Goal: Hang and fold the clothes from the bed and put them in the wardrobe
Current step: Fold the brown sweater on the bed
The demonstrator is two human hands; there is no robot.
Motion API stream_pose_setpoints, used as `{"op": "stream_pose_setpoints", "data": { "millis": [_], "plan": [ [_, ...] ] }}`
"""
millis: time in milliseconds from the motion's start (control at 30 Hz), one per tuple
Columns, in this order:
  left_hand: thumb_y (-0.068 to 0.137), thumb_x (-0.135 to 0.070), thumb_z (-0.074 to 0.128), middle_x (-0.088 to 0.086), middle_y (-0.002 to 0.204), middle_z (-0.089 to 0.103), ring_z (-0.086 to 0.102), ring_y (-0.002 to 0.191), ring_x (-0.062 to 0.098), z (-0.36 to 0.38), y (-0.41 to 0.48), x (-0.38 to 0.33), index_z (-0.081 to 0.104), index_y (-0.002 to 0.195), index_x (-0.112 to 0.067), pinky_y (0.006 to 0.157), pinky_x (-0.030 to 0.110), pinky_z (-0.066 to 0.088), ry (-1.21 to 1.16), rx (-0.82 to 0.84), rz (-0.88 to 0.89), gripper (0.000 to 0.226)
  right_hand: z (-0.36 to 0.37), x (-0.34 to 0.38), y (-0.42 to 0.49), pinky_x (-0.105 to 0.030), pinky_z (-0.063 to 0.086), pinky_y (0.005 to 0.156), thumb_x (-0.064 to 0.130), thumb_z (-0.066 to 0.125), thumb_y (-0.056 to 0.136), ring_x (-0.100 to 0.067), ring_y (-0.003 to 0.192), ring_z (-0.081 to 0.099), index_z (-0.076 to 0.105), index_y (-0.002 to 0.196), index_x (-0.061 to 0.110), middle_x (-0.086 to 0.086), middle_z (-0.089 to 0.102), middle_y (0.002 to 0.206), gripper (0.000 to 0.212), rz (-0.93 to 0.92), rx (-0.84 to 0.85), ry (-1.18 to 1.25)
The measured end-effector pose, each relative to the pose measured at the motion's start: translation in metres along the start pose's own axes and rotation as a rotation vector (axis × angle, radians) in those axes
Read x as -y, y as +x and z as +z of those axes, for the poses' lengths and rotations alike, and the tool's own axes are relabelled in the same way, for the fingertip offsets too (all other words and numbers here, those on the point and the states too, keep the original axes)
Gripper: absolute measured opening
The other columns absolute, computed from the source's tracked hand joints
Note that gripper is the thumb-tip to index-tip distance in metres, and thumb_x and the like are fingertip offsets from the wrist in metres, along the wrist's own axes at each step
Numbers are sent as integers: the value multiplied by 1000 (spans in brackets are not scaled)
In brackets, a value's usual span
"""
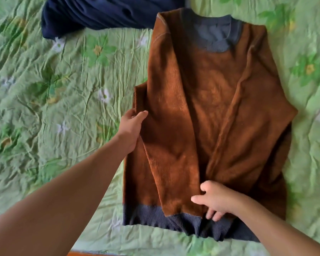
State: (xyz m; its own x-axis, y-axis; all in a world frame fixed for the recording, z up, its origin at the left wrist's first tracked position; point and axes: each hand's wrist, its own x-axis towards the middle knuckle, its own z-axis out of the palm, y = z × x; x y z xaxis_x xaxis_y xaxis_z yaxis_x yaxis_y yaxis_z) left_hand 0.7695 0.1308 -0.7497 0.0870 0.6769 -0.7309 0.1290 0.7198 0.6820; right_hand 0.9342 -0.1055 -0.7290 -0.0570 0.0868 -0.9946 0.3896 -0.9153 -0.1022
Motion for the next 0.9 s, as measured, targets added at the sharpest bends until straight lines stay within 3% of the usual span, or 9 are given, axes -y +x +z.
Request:
{"op": "stream_pose_setpoints", "data": {
  "millis": [67, 133, 233, 367, 467, 600, 767, 833, 900],
  "plan": [
    [89, -21, 70, 11, 90, 74, 73, 88, 30, 4, 12, -12, 67, 94, -12, 83, 49, 61, -4, -29, 33, 12, -28, 35, -6, -37, 63, 64, 53, 52, 97, -28, 75, 75, 55, 100, 8, -10, 70, 87, 46, -37, -84, -334],
    [89, -21, 70, 13, 87, 74, 72, 84, 31, 10, 23, -25, 68, 87, -12, 83, 53, 60, -11, -40, 47, 9, -62, 81, -12, -38, 61, 68, 60, 48, 96, -27, 72, 73, 58, 86, 16, -2, 69, 77, 47, -177, -337, -488],
    [81, -27, 72, 16, 95, 75, 73, 90, 34, 16, 39, -41, 74, 93, -9, 85, 59, 58, -60, -36, 22, 22, -118, 154, -1, -32, 46, 76, 56, 53, 96, -24, 92, 63, 63, 100, 21, 4, 63, 91, 37, -455, -685, -227],
    [92, -19, 66, 20, 107, 74, 72, 100, 35, 14, 61, -46, 73, 112, -2, 92, 55, 56, -185, 12, -57, 28, -179, 244, 20, -44, 52, 98, 54, 62, 91, -21, 109, 63, 62, 129, 20, 3, 67, 118, 51, -627, -640, 272],
    [96, -15, 58, 25, 113, 70, 70, 104, 37, 7, 76, -41, 64, 121, 7, 97, 56, 53, -298, -6, -127, 34, -202, 289, 33, -36, 50, 90, 40, 69, 92, -20, 114, 62, 57, 137, 14, 2, 64, 125, 53, -641, -515, 427],
    [99, -14, 59, 24, 119, 69, 68, 110, 35, -7, 88, -37, 64, 118, 6, 102, 53, 50, -419, -77, -143, 29, -218, 334, 50, -46, 54, 96, 23, 73, 85, -26, 104, 69, 66, 118, 17, -6, 70, 117, 34, -693, -528, 515],
    [96, -7, 60, 24, 123, 65, 66, 110, 36, -14, 84, -39, 58, 123, 2, 99, 53, 53, -443, -176, -74, 28, -223, 367, 55, -53, 50, 103, 12, 56, 93, -29, 114, 62, 54, 138, 23, -10, 60, 132, 47, -754, -533, 507],
    [95, 0, 57, 17, 117, 65, 67, 94, 22, -15, 73, -42, 52, 123, -12, 90, 39, 57, -356, -197, 30, 30, -219, 366, 53, -49, 48, 105, 11, 54, 96, -24, 117, 57, 42, 148, 27, -6, 53, 140, 56, -773, -588, 459],
    [92, 4, 54, 7, 119, 62, 63, 83, 4, -19, 57, -43, 50, 126, -26, 75, 20, 54, -38, -209, 226, 46, -208, 348, 48, -37, 45, 104, 12, 55, 97, -19, 117, 52, 23, 156, 33, -1, 45, 142, 70, -786, -740, 269]
  ]
}}
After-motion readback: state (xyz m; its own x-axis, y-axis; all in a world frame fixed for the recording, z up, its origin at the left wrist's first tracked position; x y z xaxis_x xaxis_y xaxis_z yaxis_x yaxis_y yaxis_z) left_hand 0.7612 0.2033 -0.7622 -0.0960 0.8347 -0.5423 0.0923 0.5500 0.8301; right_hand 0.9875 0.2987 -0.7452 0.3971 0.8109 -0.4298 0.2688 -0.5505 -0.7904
